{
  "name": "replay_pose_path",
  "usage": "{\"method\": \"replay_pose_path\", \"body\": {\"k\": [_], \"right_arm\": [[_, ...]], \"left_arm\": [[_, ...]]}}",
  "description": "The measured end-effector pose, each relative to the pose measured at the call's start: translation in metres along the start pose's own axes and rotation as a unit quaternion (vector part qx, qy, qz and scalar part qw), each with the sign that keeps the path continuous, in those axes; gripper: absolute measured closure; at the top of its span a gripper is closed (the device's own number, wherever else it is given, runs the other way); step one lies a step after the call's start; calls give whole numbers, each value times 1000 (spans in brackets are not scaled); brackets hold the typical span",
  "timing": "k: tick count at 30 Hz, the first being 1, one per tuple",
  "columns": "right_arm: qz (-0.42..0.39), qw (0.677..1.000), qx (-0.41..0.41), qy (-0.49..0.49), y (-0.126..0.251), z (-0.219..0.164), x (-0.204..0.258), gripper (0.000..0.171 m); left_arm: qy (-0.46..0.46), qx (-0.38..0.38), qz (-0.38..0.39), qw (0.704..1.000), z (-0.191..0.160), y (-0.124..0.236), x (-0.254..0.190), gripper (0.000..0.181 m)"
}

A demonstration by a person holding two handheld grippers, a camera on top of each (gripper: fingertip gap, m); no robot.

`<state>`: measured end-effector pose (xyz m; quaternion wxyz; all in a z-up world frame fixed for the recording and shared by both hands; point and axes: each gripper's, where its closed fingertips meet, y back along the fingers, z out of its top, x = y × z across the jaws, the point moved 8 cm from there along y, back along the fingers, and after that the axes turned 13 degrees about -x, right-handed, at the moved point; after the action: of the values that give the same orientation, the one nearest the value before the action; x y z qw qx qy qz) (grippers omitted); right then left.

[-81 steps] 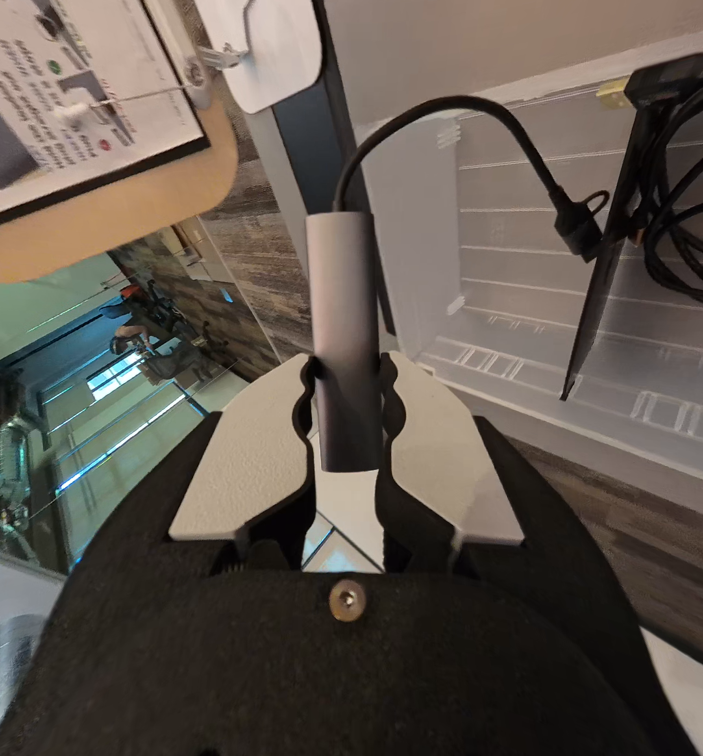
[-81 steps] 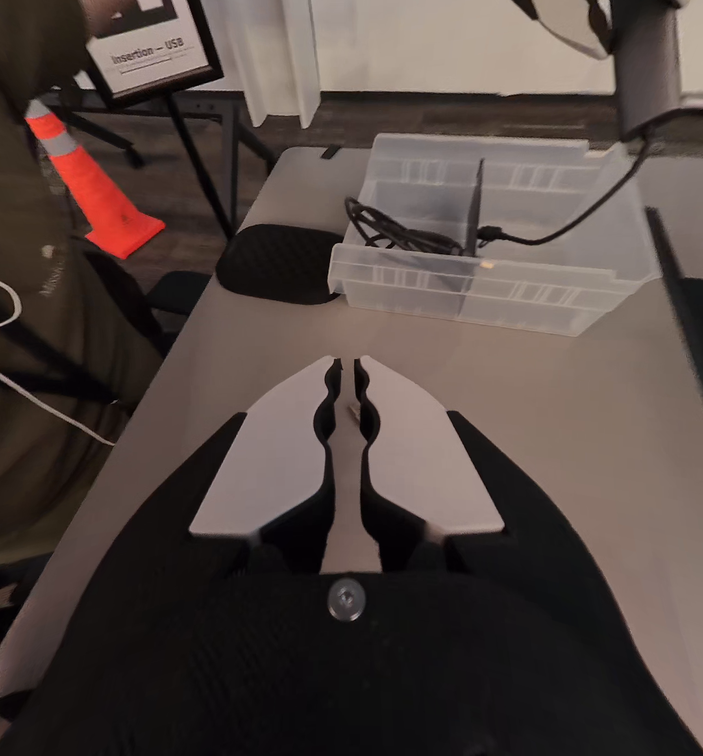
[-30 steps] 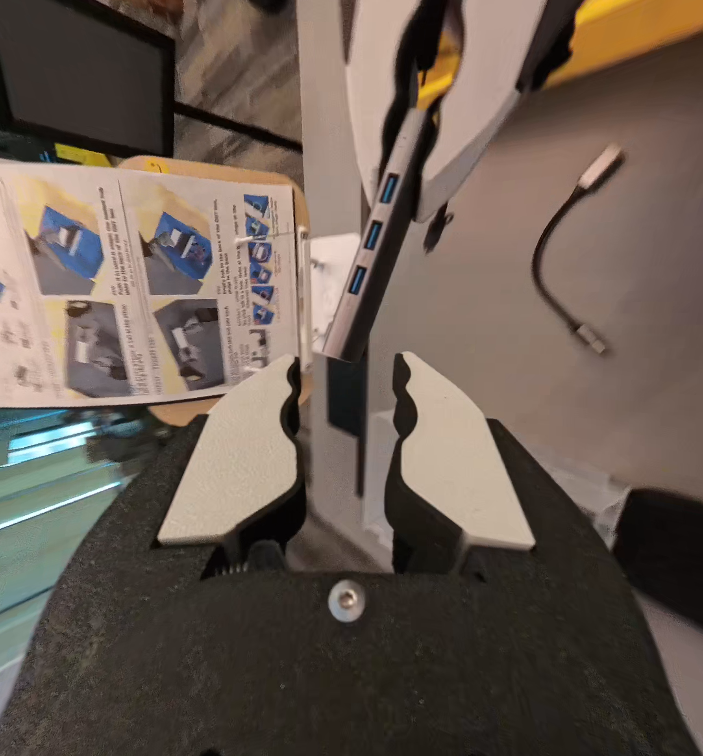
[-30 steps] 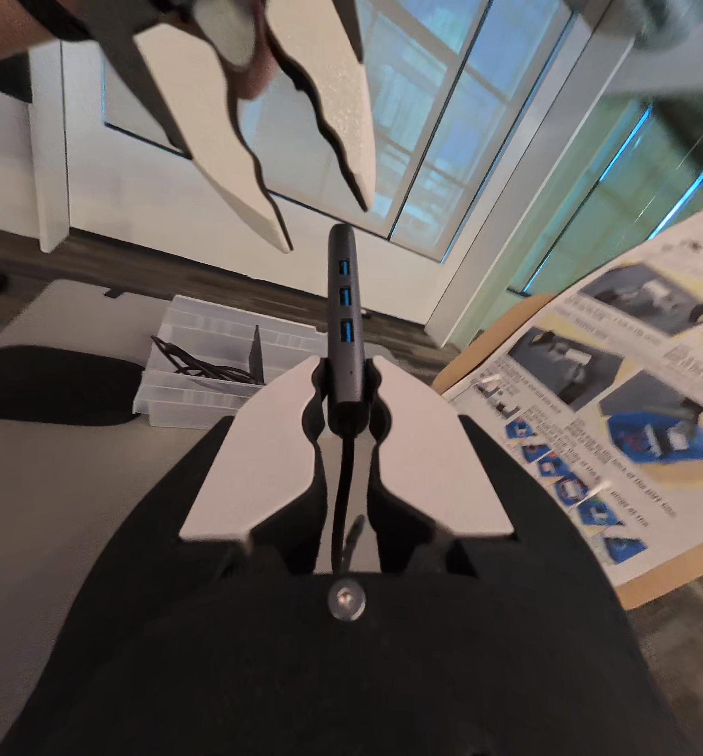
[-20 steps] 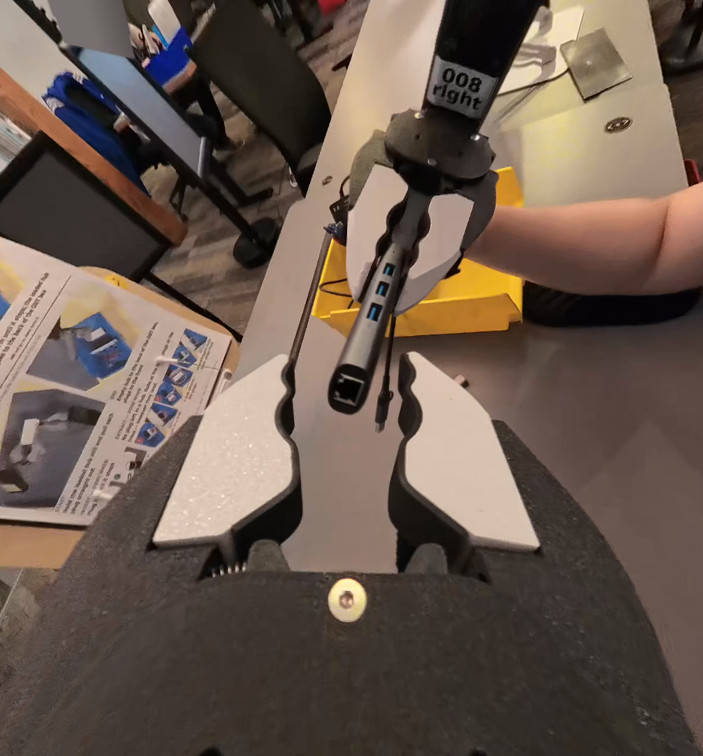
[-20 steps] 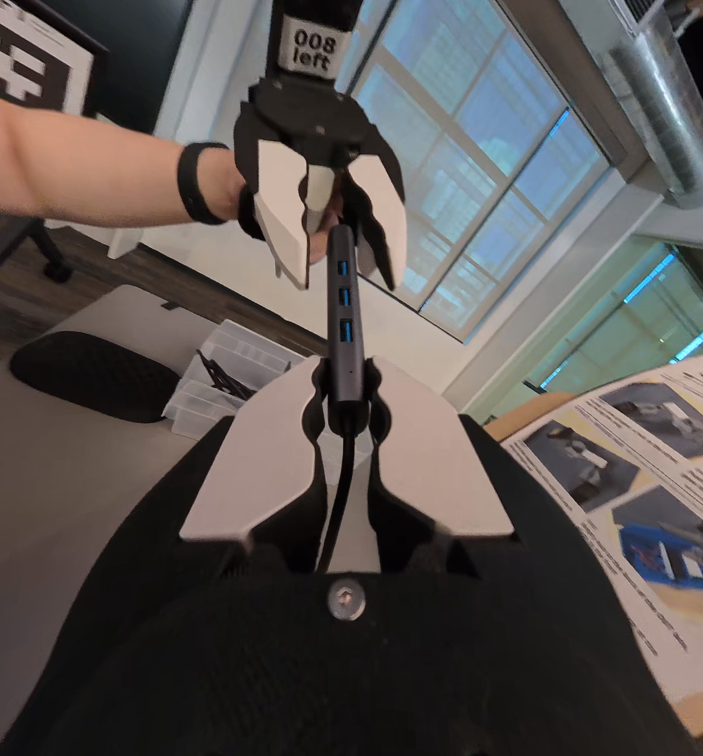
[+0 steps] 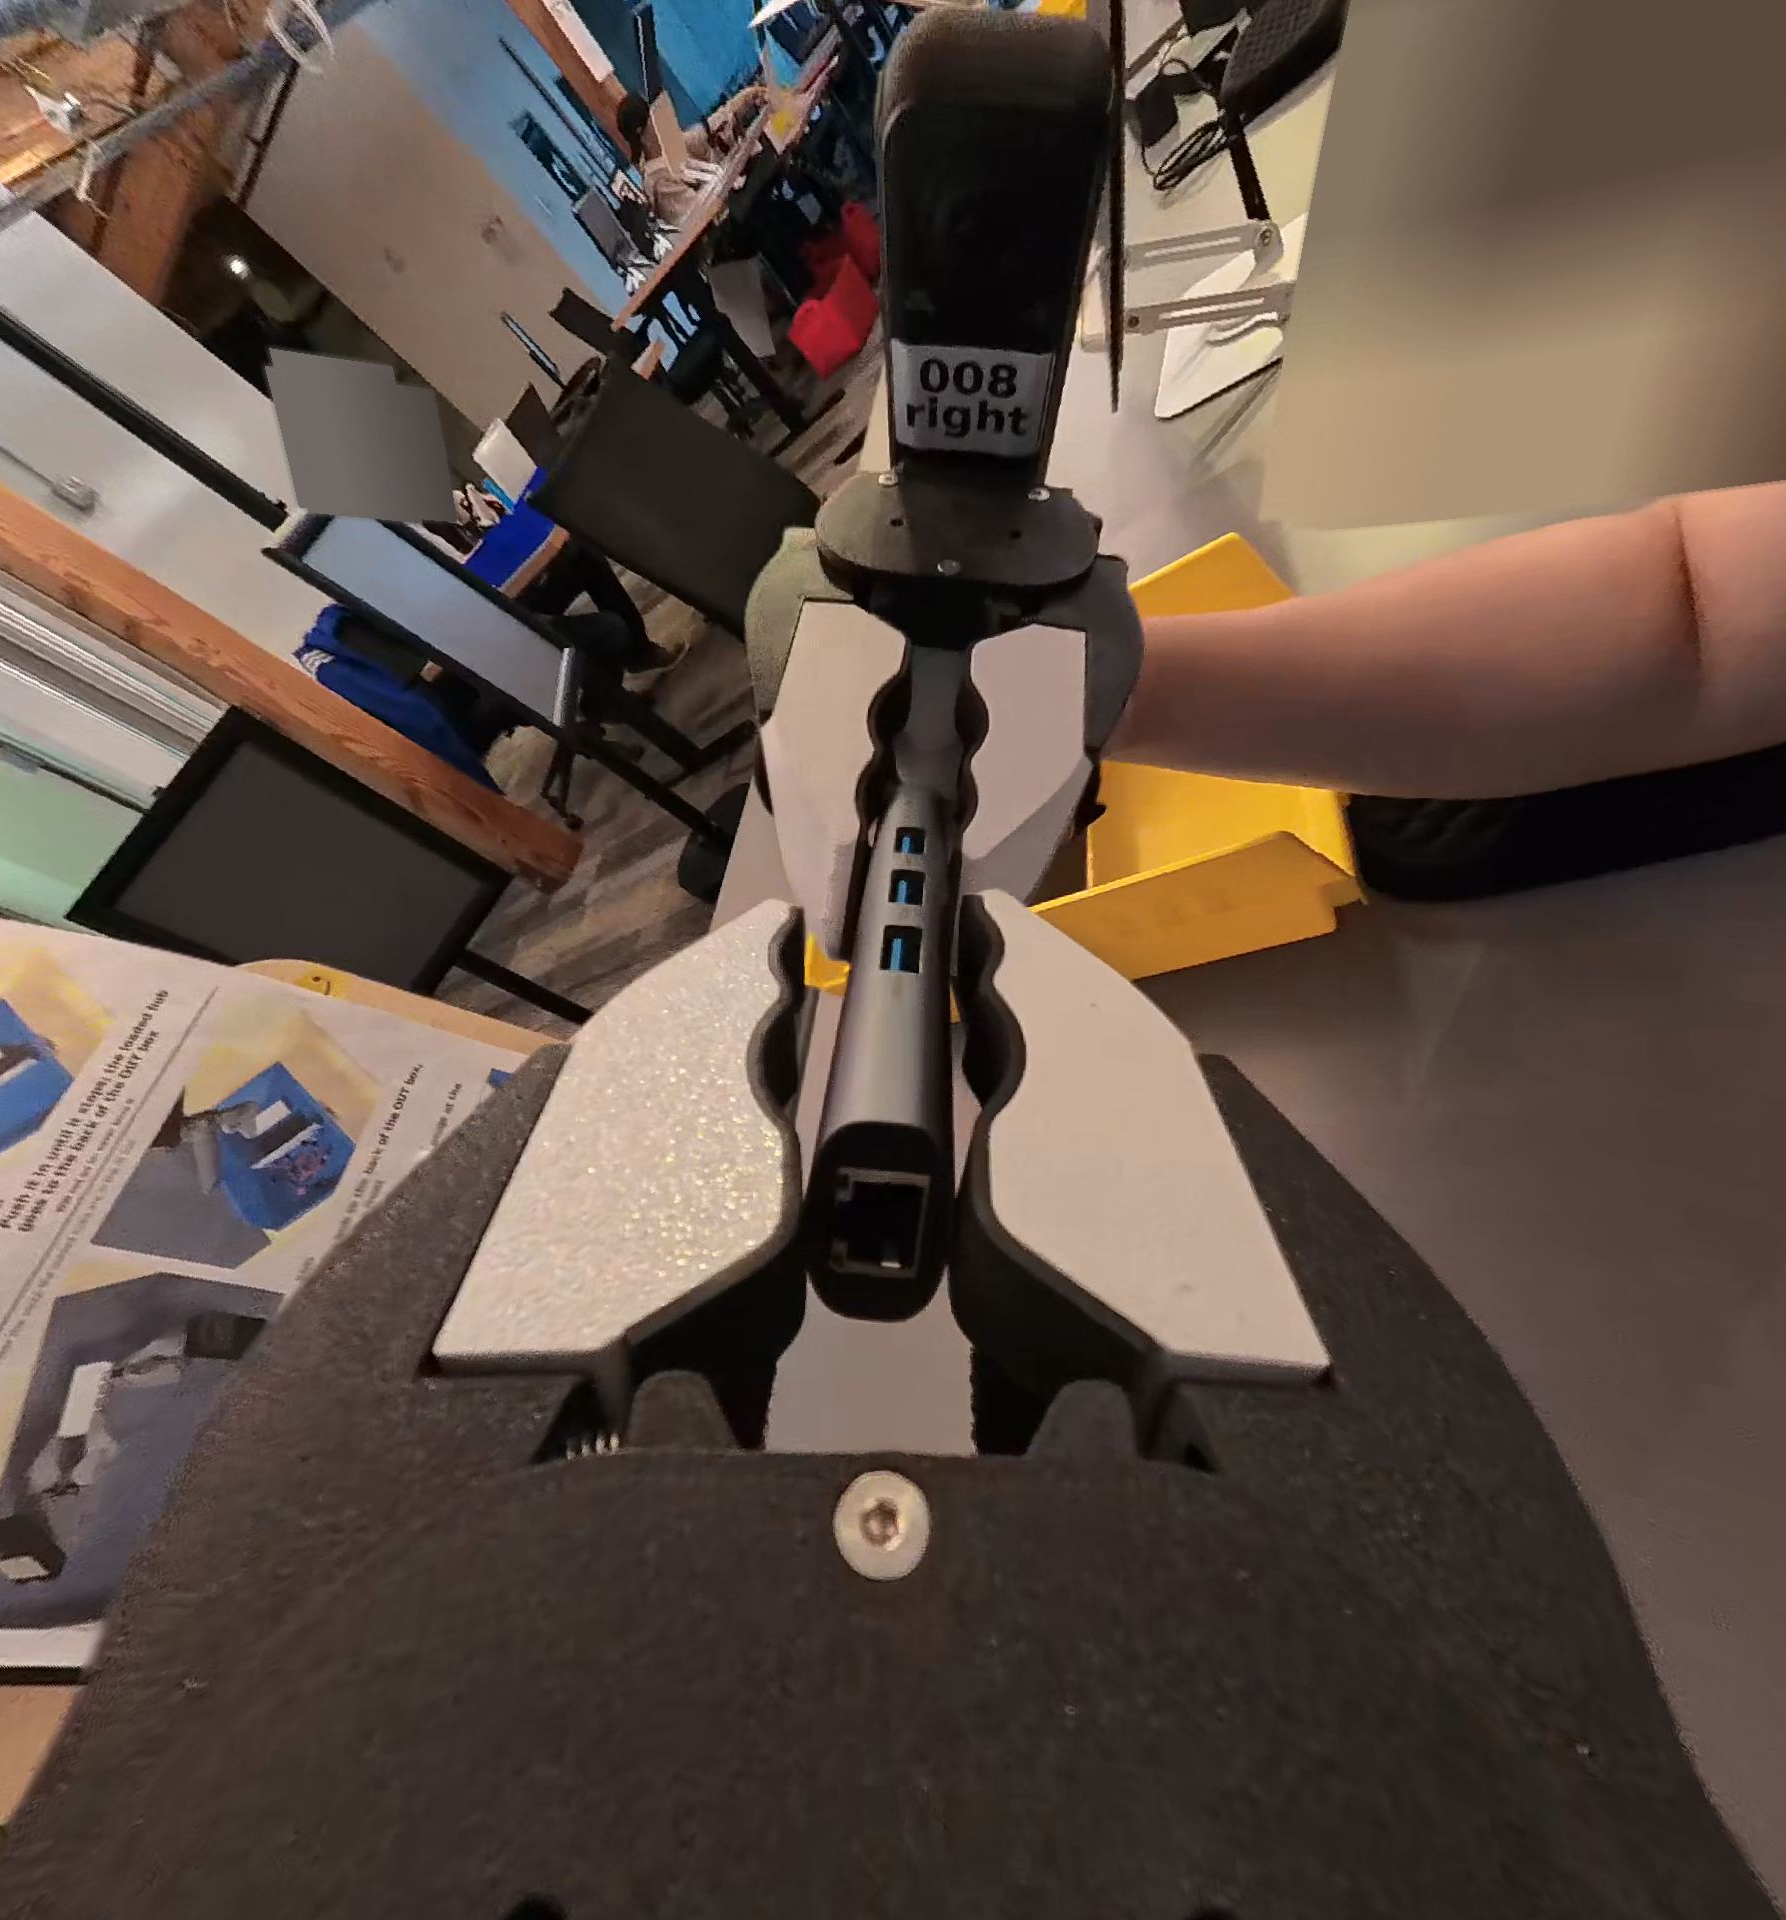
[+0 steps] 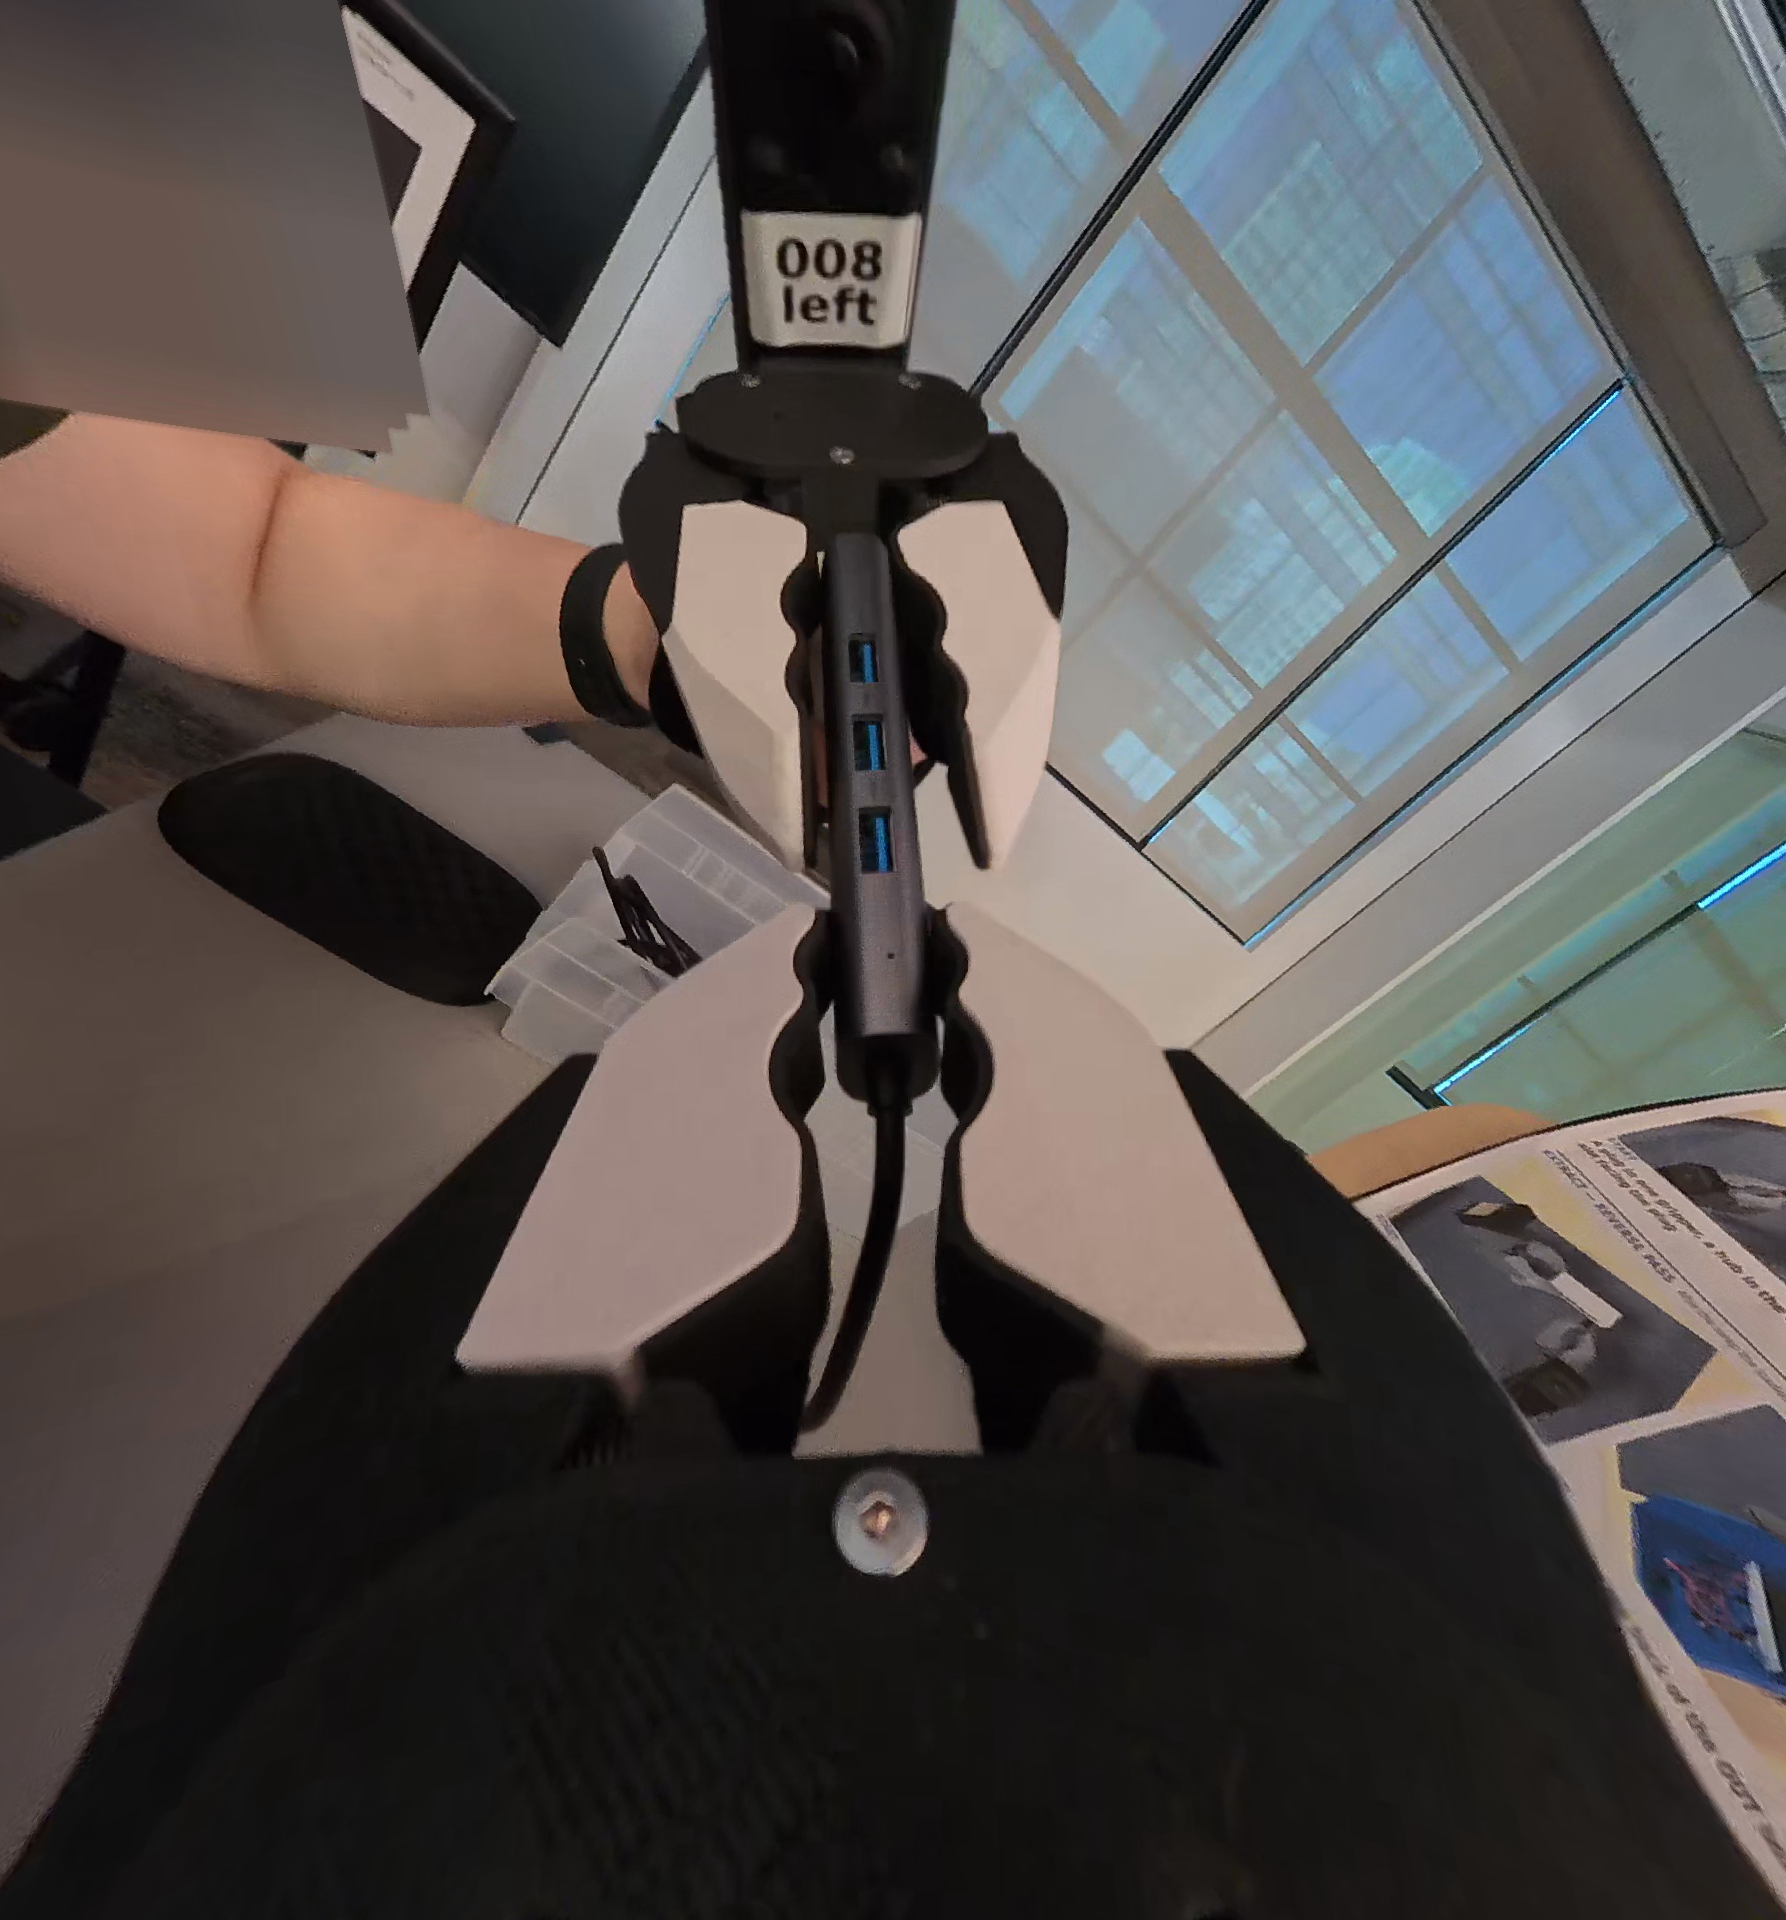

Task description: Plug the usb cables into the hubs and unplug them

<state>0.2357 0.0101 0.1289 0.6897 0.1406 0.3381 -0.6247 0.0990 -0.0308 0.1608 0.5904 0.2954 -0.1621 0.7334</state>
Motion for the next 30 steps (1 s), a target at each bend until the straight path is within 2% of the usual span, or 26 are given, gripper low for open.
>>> {"method": "replay_pose_path", "body": {"k": [4,11,22,26,30], "right_arm": [[10,999,34,-2,3,-2,0,152],[14,998,53,28,1,3,3,153],[27,996,73,40,8,14,5,152],[21,996,80,41,12,16,3,153],[20,996,82,29,13,12,2,152]], "left_arm": [[-38,39,10,998,-7,-2,-4,153],[-40,42,14,998,-16,1,-4,153],[-40,2,13,999,-12,-4,-12,153],[-22,-31,16,999,-16,-1,-10,163],[-24,-43,14,999,-21,-1,-9,163]]}}
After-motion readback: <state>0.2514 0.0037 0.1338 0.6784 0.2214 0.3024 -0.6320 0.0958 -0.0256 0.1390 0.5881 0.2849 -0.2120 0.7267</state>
